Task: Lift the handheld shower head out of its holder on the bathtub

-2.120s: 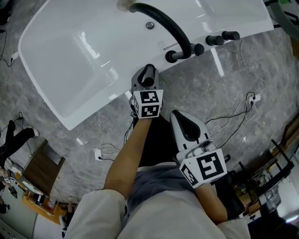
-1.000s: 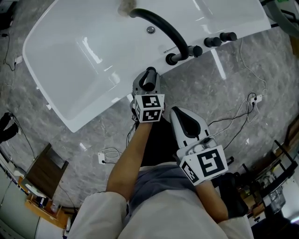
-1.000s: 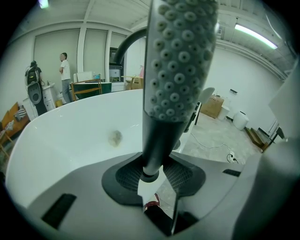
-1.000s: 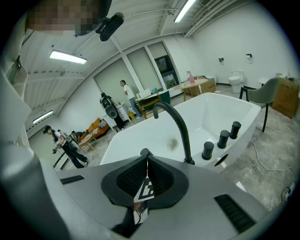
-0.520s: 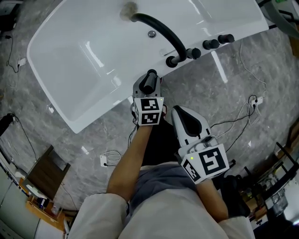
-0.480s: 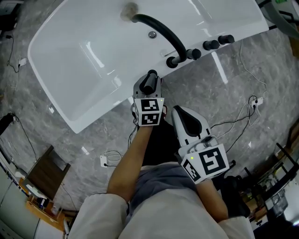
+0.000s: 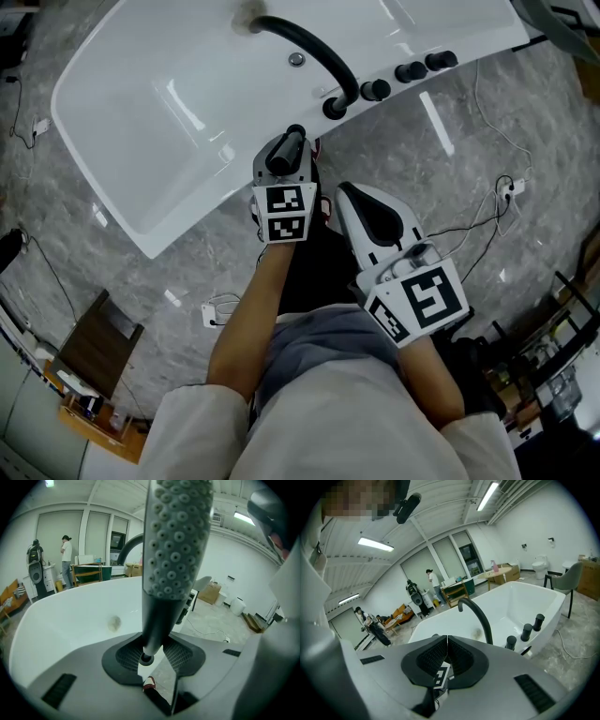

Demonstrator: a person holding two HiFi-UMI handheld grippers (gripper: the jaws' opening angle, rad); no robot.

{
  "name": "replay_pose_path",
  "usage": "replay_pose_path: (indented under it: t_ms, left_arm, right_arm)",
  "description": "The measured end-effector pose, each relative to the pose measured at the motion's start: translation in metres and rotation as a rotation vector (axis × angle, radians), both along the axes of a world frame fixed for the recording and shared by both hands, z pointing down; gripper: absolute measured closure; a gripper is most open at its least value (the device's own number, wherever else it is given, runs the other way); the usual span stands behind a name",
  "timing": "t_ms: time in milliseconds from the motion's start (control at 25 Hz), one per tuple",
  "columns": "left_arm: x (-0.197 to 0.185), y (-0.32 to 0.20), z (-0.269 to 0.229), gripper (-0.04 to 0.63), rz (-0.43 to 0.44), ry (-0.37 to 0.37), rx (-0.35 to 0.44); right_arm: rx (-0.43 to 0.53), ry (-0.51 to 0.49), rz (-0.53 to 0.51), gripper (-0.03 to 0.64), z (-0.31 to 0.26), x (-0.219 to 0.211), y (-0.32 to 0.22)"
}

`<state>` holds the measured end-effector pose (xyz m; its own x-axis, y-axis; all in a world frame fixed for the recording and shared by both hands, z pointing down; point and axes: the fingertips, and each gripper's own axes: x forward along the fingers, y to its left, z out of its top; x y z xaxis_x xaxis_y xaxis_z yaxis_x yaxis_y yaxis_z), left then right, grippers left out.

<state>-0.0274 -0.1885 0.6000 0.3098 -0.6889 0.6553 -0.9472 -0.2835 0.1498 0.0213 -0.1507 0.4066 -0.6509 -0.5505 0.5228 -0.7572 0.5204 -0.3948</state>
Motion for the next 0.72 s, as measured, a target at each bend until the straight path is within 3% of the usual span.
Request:
replay_pose_path:
  t_ms: [440, 720]
  left_arm:
    - [-0.006, 0.005, -0.015, 0.457, 0.0, 0.012, -0.007]
    - [-0.003, 0.002, -0.025, 0.457, 0.031, 0.017, 0.0]
  right_arm:
    - [0.022, -0.027, -0.078, 0.598, -0.023, 0.012, -0.015]
    - [-0.016, -0.08, -0.128, 0.597, -0.026, 0.02, -0.019]
